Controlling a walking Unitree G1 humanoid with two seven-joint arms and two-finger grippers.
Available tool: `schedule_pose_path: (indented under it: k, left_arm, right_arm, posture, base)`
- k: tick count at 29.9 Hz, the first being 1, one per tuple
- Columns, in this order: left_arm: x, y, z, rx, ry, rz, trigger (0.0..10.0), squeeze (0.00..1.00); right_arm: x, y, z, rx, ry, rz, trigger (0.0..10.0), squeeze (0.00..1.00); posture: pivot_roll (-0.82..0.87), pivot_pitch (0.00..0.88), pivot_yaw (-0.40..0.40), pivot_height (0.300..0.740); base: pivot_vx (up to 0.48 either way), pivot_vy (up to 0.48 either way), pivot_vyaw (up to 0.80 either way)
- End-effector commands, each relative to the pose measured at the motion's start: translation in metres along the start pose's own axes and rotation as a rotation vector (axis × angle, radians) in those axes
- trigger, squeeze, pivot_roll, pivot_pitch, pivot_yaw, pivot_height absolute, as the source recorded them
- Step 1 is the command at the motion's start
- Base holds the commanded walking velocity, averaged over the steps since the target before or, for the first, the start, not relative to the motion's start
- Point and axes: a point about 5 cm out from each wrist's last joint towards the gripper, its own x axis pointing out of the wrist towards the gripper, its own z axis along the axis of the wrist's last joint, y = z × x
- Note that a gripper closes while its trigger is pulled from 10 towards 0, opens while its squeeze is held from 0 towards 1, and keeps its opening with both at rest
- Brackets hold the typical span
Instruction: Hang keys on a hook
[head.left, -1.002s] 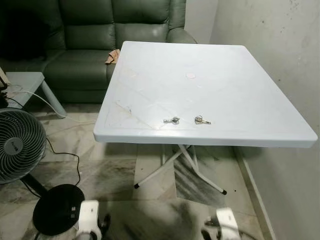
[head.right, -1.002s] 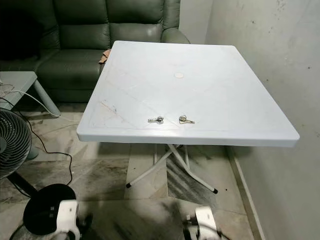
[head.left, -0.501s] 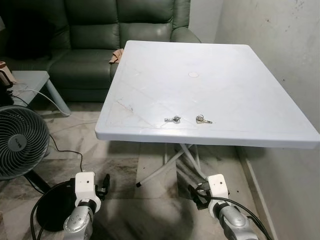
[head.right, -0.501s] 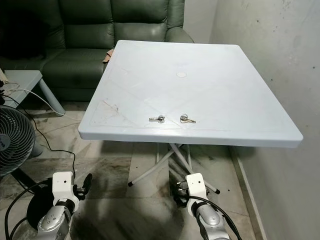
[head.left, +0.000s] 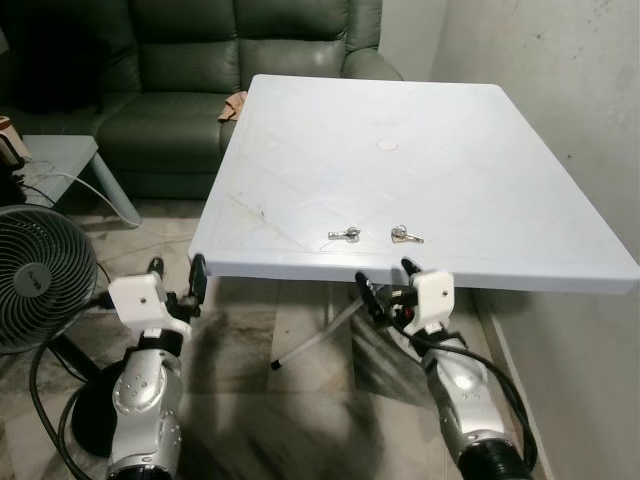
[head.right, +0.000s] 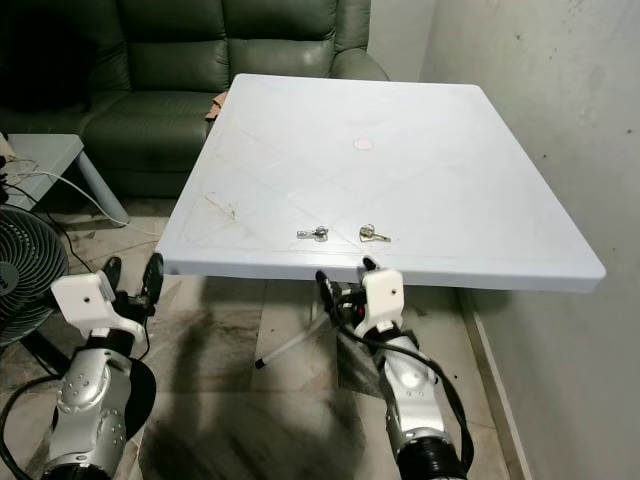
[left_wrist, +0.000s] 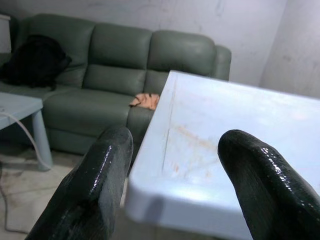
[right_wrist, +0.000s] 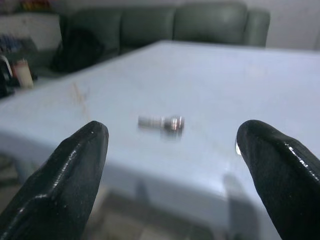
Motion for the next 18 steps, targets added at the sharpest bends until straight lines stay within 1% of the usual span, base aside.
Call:
schedule_pose_path:
  k: [1,2,4,7,10,14,18]
  left_arm:
    - [-0.001,0.001,0.004,0.0,0.01,0.008,10.0,0.0]
    - [-0.003,0.002,0.003,0.012,0.022,0.018,10.0,0.0]
    - [-0.007,0.001,0.002,0.011,0.035,0.024,10.0,0.0]
    - [-0.014,0.001,-0.006,0.017,0.086,0.035,10.0,0.0]
    - [-0.017,-0.001,-0.005,0.044,0.089,0.02,10.0,0.0]
    - [-0.02,-0.004,-0.003,0.021,0.106,0.012,10.0,0.0]
    - [-0.021,-0.004,-0.001,0.024,0.102,0.011,10.0,0.0]
  right_arm:
    - [0.003,0.002,0.006,0.006,-0.011,0.016,10.0,0.0]
    - [0.001,0.003,0.006,0.008,-0.007,0.017,10.0,0.0]
    - [-0.002,0.003,0.004,0.012,0.002,0.017,10.0,0.0]
    - [-0.009,0.003,-0.002,0.012,0.033,0.015,10.0,0.0]
    - [-0.013,0.003,-0.003,0.008,0.049,0.017,10.0,0.0]
    - [-0.016,0.002,-0.002,0.007,0.054,0.016,10.0,0.0]
    - [-0.018,0.002,-0.002,0.006,0.057,0.016,10.0,0.0]
  posture:
    - [-0.1,0.0,0.003,0.74]
    - [-0.1,0.0,0.003,0.74]
    - [-0.1,0.0,0.003,0.74]
    - [-0.09,0.0,0.003,0.74]
    - [-0.09,0.0,0.001,0.74]
    - [-0.09,0.0,0.0,0.74]
    - [-0.09,0.0,-0.003,0.74]
  base:
    - [0.0,0.0,0.0]
    - [0.0,0.0,0.0]
    - [0.0,0.0,0.0]
    - [0.0,0.0,0.0]
    - [0.0,0.0,0.0]
    - [0.0,0.0,0.0]
    - [0.0,0.0,0.0]
